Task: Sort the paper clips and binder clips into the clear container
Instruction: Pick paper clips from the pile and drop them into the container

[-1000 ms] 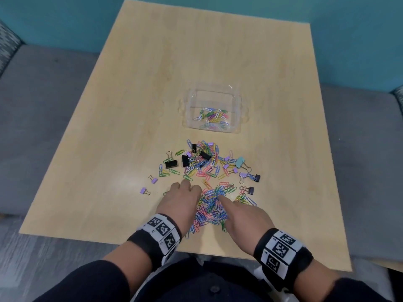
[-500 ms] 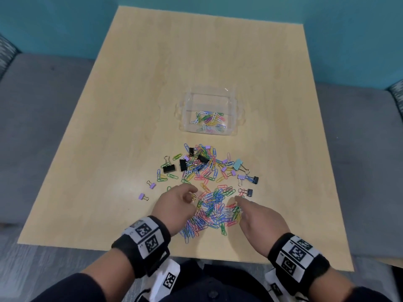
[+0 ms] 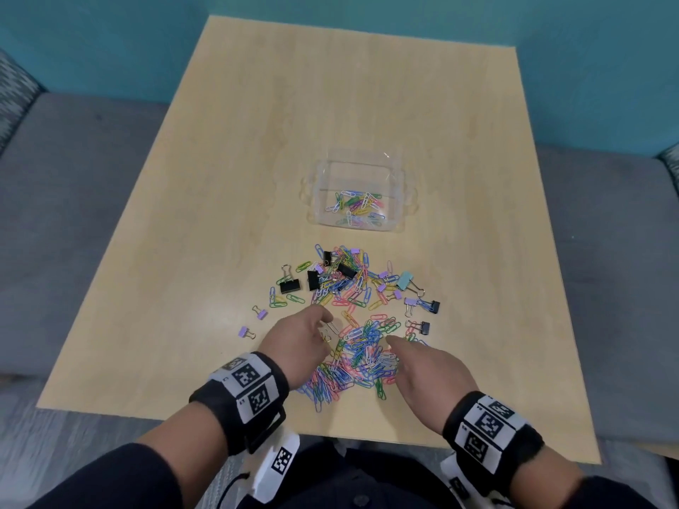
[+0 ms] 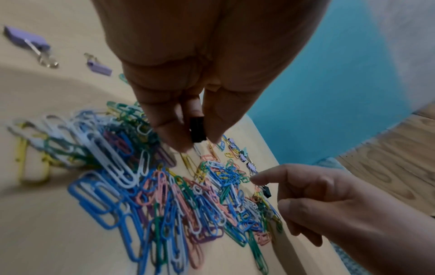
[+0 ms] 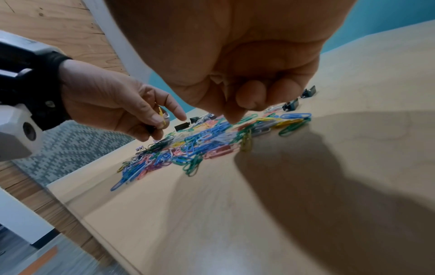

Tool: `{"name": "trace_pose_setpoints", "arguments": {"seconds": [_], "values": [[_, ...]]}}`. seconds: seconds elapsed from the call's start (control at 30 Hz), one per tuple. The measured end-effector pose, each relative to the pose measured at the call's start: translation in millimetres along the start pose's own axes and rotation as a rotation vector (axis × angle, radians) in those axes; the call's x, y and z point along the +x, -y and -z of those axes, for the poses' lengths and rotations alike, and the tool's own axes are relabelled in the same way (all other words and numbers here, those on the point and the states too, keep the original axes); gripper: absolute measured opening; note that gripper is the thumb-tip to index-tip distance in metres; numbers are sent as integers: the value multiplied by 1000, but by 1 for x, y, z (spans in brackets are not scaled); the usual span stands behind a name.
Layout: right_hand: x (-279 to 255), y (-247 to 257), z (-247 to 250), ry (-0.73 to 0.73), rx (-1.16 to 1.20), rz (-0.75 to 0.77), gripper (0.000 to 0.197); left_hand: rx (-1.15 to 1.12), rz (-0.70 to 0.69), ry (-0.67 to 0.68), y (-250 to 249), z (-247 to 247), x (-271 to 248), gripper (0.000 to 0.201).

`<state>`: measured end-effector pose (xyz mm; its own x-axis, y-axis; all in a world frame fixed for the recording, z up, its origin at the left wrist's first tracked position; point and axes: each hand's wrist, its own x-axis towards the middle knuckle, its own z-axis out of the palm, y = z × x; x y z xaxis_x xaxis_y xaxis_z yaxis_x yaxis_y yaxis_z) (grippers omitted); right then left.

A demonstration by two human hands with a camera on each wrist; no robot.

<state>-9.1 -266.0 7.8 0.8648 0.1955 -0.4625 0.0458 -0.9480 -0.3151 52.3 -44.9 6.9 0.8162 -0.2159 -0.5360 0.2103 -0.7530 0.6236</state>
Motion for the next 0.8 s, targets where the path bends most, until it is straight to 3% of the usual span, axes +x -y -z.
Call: {"name": "trace_pose_setpoints", "arguments": {"seconds": [0.2, 0.37, 0.47, 0.57, 0.67, 0.8], "values": [[4, -11, 8, -45, -5, -43, 41, 59, -77, -5, -3, 14, -4, 54], [10, -22, 21, -189, 50, -95, 32, 62, -50, -123, 8, 27, -11, 19], [26, -43, 32, -285, 96, -208, 29, 60, 31, -282, 33, 44, -16, 16], [45, -57, 37, -197, 8, -227, 25, 146, 89, -362, 62, 55, -19, 16], [57, -59, 40, -147, -47, -212, 13, 188, 118, -347, 74, 55, -20, 21], [61, -59, 45, -114, -79, -189, 9, 210, 68, -394, 81, 56, -23, 23]]}}
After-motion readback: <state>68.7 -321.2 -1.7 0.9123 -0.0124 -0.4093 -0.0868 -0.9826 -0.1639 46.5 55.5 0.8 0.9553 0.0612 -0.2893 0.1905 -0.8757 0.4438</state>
